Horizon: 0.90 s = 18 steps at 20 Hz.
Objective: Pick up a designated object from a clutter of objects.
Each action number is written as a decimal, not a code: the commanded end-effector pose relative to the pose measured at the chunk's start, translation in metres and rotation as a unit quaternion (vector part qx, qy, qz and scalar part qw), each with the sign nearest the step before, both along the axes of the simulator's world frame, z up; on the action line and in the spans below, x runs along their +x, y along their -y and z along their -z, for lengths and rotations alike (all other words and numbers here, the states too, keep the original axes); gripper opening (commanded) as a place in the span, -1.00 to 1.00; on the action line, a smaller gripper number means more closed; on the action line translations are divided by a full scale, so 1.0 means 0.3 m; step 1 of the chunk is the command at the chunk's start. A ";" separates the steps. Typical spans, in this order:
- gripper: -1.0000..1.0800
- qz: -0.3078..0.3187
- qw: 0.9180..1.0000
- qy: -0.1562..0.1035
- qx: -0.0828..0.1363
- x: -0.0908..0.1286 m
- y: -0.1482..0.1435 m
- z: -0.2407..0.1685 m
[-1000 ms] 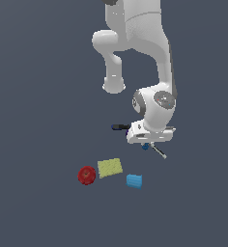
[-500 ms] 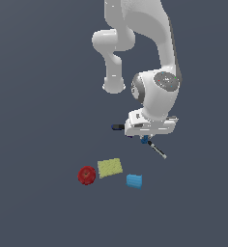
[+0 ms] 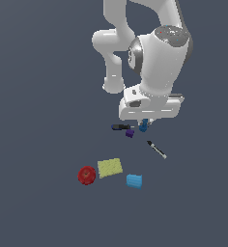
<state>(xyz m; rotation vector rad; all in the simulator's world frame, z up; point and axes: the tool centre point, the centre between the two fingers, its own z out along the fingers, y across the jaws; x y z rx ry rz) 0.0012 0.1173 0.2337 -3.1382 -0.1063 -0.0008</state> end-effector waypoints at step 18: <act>-1.00 0.000 1.000 0.000 -0.001 0.043 0.140 -0.555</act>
